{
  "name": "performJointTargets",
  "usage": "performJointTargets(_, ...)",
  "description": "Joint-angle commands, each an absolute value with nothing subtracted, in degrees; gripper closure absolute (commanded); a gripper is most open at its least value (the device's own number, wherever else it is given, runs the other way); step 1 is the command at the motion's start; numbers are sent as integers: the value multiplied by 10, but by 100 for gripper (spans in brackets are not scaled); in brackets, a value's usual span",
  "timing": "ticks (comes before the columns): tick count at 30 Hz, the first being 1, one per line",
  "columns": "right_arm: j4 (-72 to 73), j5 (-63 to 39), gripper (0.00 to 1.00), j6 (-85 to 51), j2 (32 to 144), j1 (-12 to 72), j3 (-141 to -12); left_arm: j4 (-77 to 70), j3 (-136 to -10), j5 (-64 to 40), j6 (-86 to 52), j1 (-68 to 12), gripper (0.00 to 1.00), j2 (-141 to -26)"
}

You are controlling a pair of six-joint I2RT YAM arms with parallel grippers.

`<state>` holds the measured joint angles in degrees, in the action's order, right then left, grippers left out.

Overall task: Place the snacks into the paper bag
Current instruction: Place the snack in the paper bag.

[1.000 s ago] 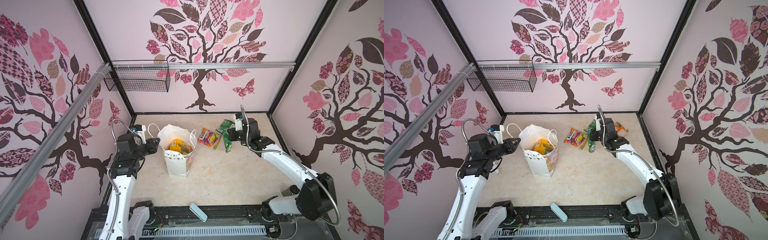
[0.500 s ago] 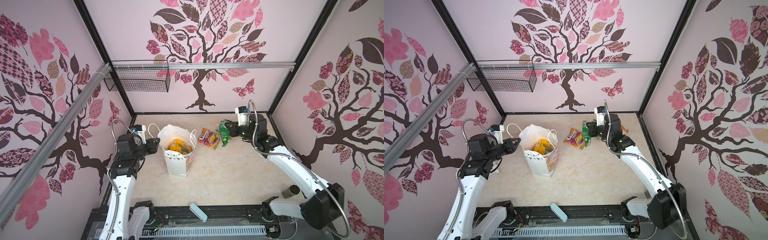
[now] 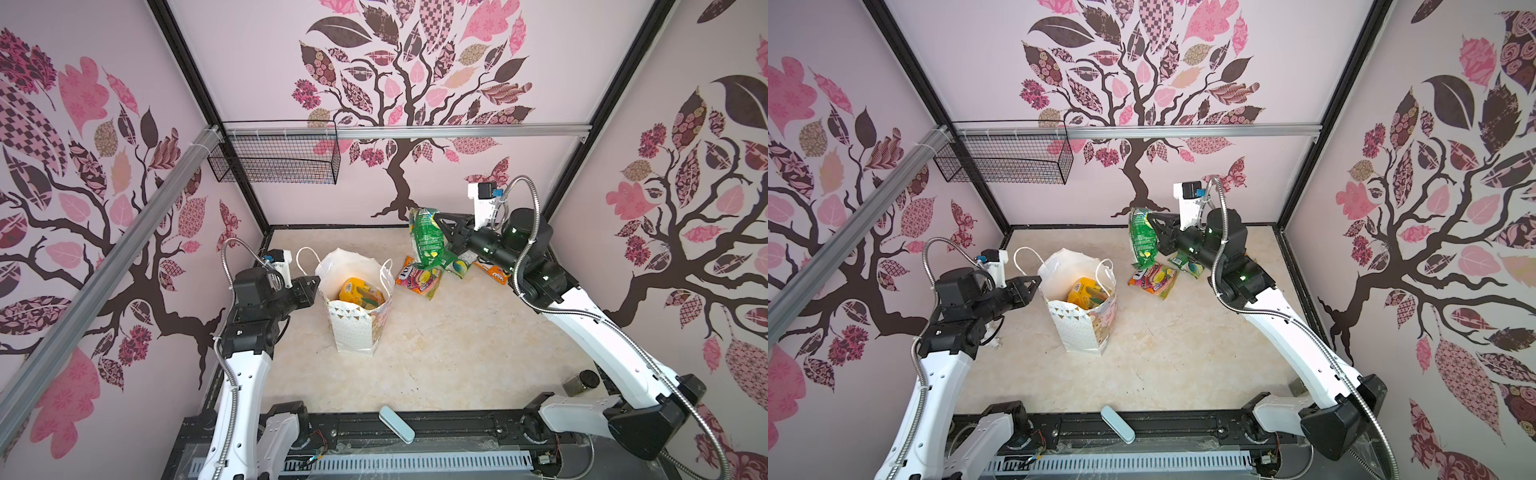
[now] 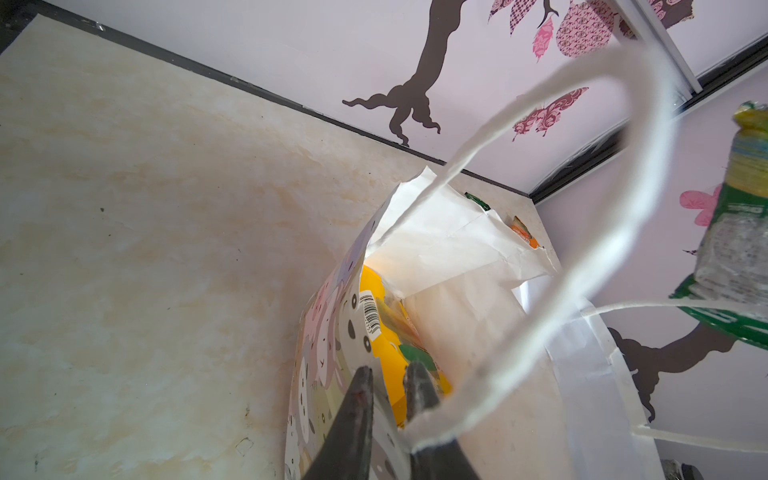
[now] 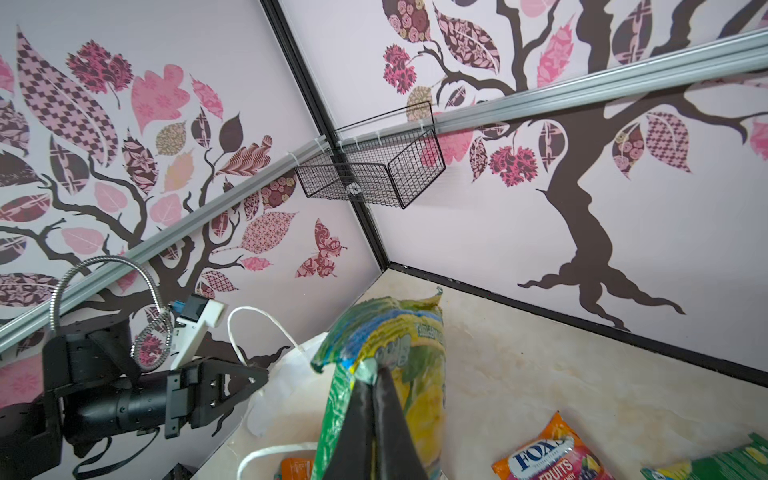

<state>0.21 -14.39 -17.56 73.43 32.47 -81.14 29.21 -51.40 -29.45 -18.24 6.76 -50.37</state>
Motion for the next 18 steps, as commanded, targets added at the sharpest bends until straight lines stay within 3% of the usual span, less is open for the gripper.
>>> performJointTargets(1,30,-96,100,-123,752,371,-885,282,-498,-302,-185,70,81,-494)
performJointTargets(18,3,-116,100,-88,844,454,-1032,282,-497,-304,-185,70,81,-492)
